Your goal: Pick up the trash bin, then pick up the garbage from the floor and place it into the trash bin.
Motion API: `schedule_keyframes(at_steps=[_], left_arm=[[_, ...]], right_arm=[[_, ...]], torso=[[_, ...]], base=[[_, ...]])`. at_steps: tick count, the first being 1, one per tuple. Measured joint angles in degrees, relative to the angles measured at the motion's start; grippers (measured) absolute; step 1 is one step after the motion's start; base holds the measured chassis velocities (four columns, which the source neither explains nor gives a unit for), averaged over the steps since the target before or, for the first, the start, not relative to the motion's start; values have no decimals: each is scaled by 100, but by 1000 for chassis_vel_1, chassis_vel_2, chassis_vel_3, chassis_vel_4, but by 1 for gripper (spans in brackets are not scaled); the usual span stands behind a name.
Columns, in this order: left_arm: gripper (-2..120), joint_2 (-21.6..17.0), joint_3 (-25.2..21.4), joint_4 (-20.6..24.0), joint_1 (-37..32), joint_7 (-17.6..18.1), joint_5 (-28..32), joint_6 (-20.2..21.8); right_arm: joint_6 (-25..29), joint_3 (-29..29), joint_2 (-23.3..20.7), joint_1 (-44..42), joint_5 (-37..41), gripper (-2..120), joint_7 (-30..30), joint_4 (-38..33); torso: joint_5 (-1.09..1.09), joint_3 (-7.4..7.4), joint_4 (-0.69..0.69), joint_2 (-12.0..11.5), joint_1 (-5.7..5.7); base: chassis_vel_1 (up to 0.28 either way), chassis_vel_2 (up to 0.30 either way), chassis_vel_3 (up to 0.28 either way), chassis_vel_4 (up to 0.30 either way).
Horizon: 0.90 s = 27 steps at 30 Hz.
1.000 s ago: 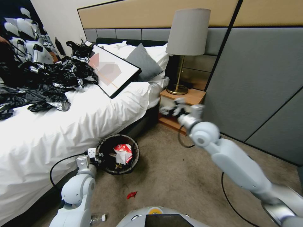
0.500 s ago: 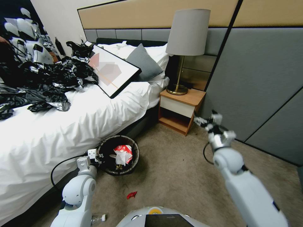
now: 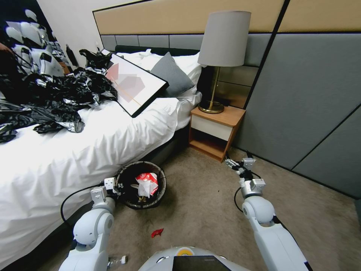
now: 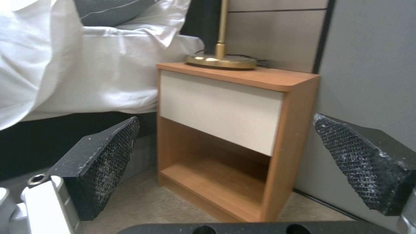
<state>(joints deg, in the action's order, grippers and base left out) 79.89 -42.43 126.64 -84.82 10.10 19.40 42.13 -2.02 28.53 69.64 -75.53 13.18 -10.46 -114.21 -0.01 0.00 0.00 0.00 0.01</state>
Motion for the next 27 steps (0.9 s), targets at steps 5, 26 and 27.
schedule_keyframes(at_steps=[5, 26, 27], left_arm=[[0, -7, -3, 1, -8, -18, 4, 0], [0, 30, -48, -70, 21, -60, -5, 0], [0, 28, -55, -70, 16, -63, -5, 0]], right_arm=[[-49, -110, -74, 80, 56, 100, -51, 85], [-20, -274, -89, 263, 140, 100, -215, 320], [-8, -274, -89, 263, 137, 100, -217, 336]], torso=[[1, -1, 1, 0, 0], [1, -1, 0, 0, 0], [1, 0, 0, 0, 0]], base=[[47, 68, 52, 46], [74, 70, 72, 74], [83, 64, 73, 89]])
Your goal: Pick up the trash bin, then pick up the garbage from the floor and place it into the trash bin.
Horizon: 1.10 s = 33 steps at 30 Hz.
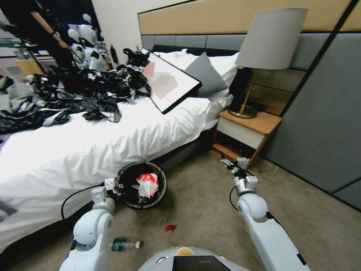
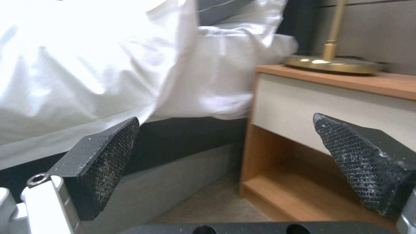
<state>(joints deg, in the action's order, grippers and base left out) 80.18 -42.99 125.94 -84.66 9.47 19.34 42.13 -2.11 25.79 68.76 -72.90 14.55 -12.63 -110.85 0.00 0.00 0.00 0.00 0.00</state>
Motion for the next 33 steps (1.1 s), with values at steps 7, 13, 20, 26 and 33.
schedule_keyframes(at_steps=[7, 13, 20, 26, 33], left_arm=[[0, 5, -21, 0, -1, -23, -6, 0], [0, 25, -13, -13, -2, -1, -6, 0], [0, 17, -18, -16, -4, -7, -7, 0], [0, 27, -17, -14, -11, -6, -8, 0], [0, 13, -22, 2, -18, -17, -8, 0]], right_arm=[[2, -28, 12, 16, 3, 100, -16, 17], [2, -63, 46, 6, -1, 100, -17, 37], [5, -80, 77, -16, -23, 100, -17, 58], [15, -97, 66, -23, -32, 100, -24, 64], [27, -132, 54, -15, -33, 100, -77, 82]], torso=[[-1, 0, 1, 0, 0], [0, 0, 1, 0, 0], [-1, 0, 1, 0, 0], [-1, 0, 0, 0, 0], [0, 0, 1, 0, 0]], base=[[58, 60, 54, 59], [43, 40, 40, 39], [48, 62, 48, 49], [63, 57, 69, 59], [51, 52, 63, 58]])
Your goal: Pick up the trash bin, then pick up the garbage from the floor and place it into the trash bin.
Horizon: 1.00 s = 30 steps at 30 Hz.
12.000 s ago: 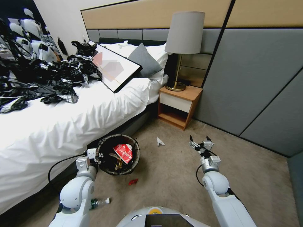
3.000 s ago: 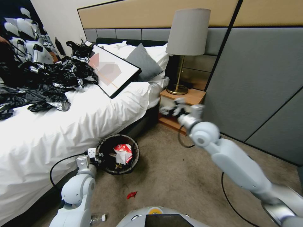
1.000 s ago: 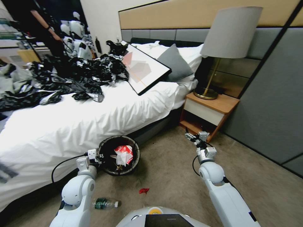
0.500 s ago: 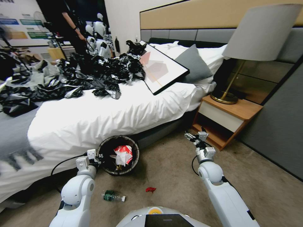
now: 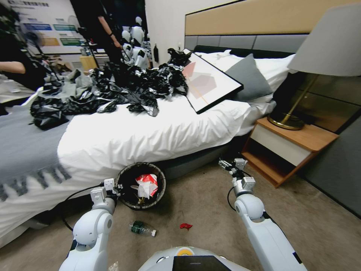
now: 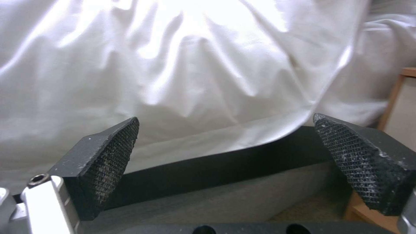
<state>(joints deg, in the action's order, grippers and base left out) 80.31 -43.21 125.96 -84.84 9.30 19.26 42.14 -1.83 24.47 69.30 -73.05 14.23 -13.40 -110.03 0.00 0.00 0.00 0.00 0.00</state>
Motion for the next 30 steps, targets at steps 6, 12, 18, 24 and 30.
schedule_keyframes(at_steps=[6, 12, 18, 24, 30], left_arm=[[0, -30, -13, 11, -17, 9, 16, 0], [0, -31, 3, 12, -4, 22, 30, 0], [0, -39, 8, 22, -23, -9, 30, 0], [0, -15, 9, 46, -32, -24, -4, -38], [0, -10, 3, 38, -9, -35, -34, -46]], right_arm=[[33, -49, 2, -8, -27, 100, -37, 40], [45, -76, 6, -9, -34, 100, -44, 46], [48, -79, -29, -8, -34, 100, -51, 61], [48, -107, -1, -10, -52, 100, -65, 88], [-51, -117, 33, -52, -140, 100, -93, 77]], torso=[[0, 0, 0, 0, 0], [0, 0, -1, 0, 0], [0, 0, 0, 0, 0], [0, 0, -3, 0, 0], [0, 0, 2, 0, 0]], base=[[53, 51, 60, 62], [67, 53, 55, 52], [66, 60, 68, 58], [58, 45, 50, 58], [0, 0, 0, 0]])
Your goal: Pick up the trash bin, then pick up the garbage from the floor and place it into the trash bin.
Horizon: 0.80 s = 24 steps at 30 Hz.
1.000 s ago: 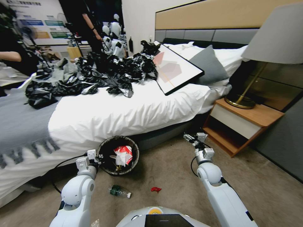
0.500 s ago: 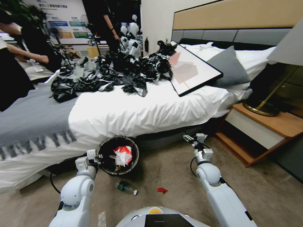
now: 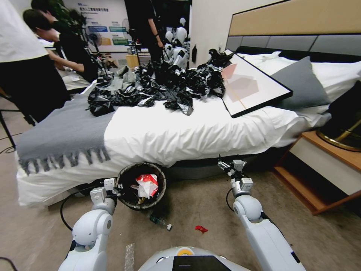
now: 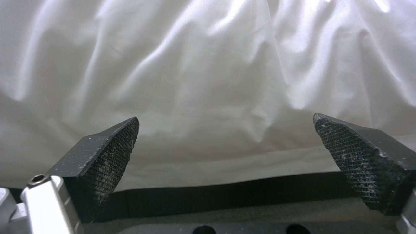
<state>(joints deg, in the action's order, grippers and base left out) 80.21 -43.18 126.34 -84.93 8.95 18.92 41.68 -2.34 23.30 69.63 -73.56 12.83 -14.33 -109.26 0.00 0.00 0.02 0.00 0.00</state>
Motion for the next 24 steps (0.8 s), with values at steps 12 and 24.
schedule_keyframes(at_steps=[12, 24], left_arm=[[0, 25, 11, -111, 16, 2, -29, -4], [0, 27, 23, -126, 32, -3, -37, -5]], right_arm=[[-13, 1, 11, -5, -15, 100, -13, 24], [-34, 1, 28, 12, -5, 100, -39, 81]], torso=[[-1, -1, -3, 0, 0], [2, 0, -2, 0, 0]], base=[[75, -82, -81, 88], [245, -250, -244, 244]])
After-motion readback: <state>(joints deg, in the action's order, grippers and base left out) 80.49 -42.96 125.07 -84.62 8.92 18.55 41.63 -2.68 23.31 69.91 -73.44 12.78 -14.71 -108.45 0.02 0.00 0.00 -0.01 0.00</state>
